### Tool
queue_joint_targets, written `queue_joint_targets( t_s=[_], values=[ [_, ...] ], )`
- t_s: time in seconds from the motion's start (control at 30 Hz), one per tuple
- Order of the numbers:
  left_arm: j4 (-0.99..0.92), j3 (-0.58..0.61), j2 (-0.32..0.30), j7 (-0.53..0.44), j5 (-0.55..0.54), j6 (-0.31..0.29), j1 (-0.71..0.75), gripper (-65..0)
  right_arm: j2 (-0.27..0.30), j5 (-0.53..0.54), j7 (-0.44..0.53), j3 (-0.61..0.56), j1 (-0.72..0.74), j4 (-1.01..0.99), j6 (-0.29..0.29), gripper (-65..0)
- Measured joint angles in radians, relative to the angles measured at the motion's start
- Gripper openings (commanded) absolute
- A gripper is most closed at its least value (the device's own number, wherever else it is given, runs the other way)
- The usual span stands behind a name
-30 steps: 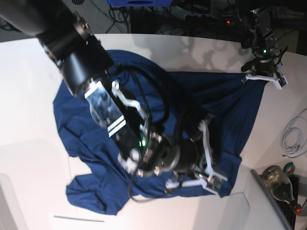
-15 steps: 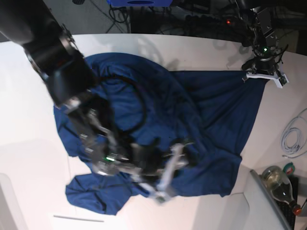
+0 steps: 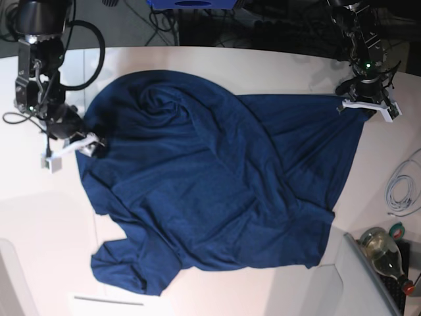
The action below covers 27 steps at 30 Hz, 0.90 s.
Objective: Layout the t-shirt on the table in an organized manner, then fold the t-shirt properly
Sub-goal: 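Lift the shirt with both grippers and shake it out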
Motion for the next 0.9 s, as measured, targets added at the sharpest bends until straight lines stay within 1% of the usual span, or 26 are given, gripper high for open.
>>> queue_joint_targets(
  t_s=[0.07,0.17,0.27,0.33,0.4,0.53,0.7,0.73,0.77,0.8,0.87,0.9],
  values=[
    [0.000,0.000,0.000,0.000,0.000,0.002,0.002,-65.0,0.000,-0.003,0.002,0.008,-0.019,-0.018,-0.002,-23.9],
    [0.000,-0.001,0.000,0.005,0.000,0.002,0.006,-65.0,-0.009,-0.001,-0.005,0.034,-0.052,0.016,0.000,-23.9],
    [0.000,-0.001,0.000,0.002,0.000,0.002,0.003,-65.0,-0.005,0.000,0.000,0.074,-0.065,0.050,0.000,-23.9],
    [0.000,-0.001,0.000,0.001,0.000,0.002,0.003,-65.0,-0.001,0.000,0.005,0.100,-0.063,0.046,0.000,-23.9],
    [0.000,-0.001,-0.001,0.003,0.000,0.002,0.004,-65.0,0.006,0.000,0.007,0.101,-0.064,0.018,0.000,-23.9],
    [0.000,-0.001,0.000,0.003,0.000,0.002,0.005,-65.0,0.026,0.003,0.012,0.058,-0.066,-0.013,0.000,-23.9],
    [0.000,-0.001,0.000,0.003,0.000,0.002,0.005,-65.0,0.027,0.008,0.034,-0.032,-0.060,-0.017,0.000,-24.2],
    [0.000,-0.001,0.000,0.003,0.000,0.002,0.006,-65.0,0.027,0.011,0.037,-0.050,-0.058,-0.017,0.001,-25.8],
    [0.000,-0.001,0.000,0.003,0.001,0.002,0.012,-65.0,0.027,0.012,0.034,-0.060,-0.055,-0.017,0.001,-29.4],
    [0.004,-0.001,0.000,0.003,0.002,0.001,0.018,-65.0,0.027,0.012,0.028,-0.068,-0.051,-0.017,0.001,-35.6],
    [0.005,-0.001,0.001,0.004,0.000,0.002,0.026,-65.0,0.022,0.009,0.000,-0.068,-0.053,-0.016,0.001,-53.0],
    [0.005,-0.001,0.000,0.003,0.000,0.002,0.028,-65.0,0.022,0.011,-0.003,-0.068,-0.060,-0.009,0.000,-60.3]
  ],
)
